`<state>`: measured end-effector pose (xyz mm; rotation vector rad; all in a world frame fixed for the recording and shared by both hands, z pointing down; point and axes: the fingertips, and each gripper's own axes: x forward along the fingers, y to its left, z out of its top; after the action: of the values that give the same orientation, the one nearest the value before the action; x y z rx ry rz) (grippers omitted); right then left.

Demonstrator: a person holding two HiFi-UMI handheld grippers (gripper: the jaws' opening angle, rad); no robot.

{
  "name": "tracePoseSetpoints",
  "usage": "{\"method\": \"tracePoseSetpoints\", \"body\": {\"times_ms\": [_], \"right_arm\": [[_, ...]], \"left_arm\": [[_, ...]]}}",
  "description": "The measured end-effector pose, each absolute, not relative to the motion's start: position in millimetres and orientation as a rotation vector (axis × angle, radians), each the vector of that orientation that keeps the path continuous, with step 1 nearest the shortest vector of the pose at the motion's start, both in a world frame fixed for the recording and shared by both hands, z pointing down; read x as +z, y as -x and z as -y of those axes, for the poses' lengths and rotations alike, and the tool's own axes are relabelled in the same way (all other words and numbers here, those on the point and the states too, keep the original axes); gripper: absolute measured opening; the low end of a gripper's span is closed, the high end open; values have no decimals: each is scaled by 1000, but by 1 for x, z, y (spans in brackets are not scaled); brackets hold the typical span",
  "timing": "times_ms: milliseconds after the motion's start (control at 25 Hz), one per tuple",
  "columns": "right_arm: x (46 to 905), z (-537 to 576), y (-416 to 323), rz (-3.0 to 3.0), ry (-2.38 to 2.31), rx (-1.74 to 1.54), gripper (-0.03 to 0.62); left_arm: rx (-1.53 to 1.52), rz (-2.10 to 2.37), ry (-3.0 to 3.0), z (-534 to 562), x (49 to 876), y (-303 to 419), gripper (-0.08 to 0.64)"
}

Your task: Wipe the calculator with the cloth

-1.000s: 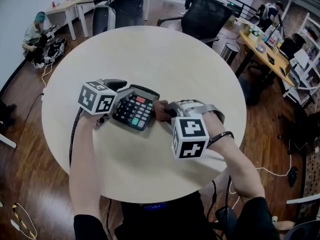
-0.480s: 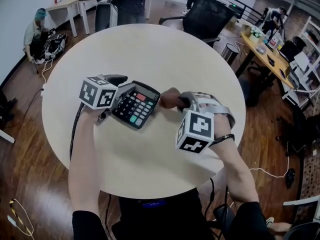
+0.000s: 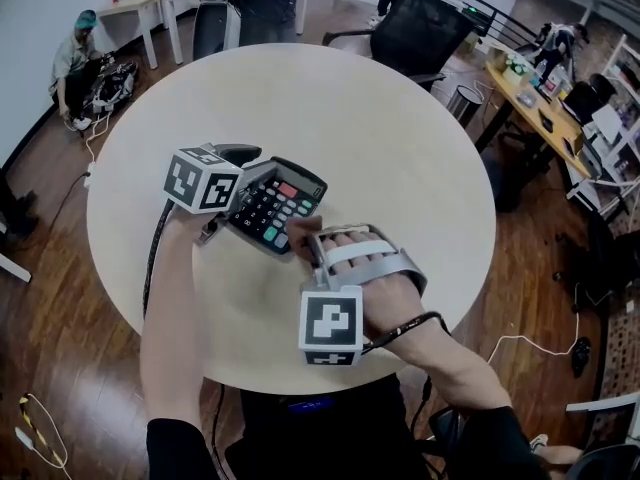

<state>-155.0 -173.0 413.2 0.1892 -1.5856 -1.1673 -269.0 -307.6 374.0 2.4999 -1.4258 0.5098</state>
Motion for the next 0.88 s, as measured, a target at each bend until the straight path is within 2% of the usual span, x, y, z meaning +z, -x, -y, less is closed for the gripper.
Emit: {"method": "tracePoseSetpoints", "body": {"times_ms": [240, 440, 520, 720, 880], "right_arm": [[416, 126, 173, 1699, -63, -1128, 89], [397, 106, 176, 2053, 119, -843, 89], [373, 142, 167, 2143, 1, -775, 89], [321, 281, 134, 2123, -515, -762, 89], [352, 324, 146, 2107, -439, -646, 89]], "left_arm": [[492, 1429, -2496, 309, 376, 271, 149], [444, 1438, -2501, 310, 373, 273, 146], [392, 1416, -2501, 307, 372, 276, 170], [260, 1301, -2478, 252, 355, 287, 167], [175, 1014, -2398, 184, 363, 258, 150]]}}
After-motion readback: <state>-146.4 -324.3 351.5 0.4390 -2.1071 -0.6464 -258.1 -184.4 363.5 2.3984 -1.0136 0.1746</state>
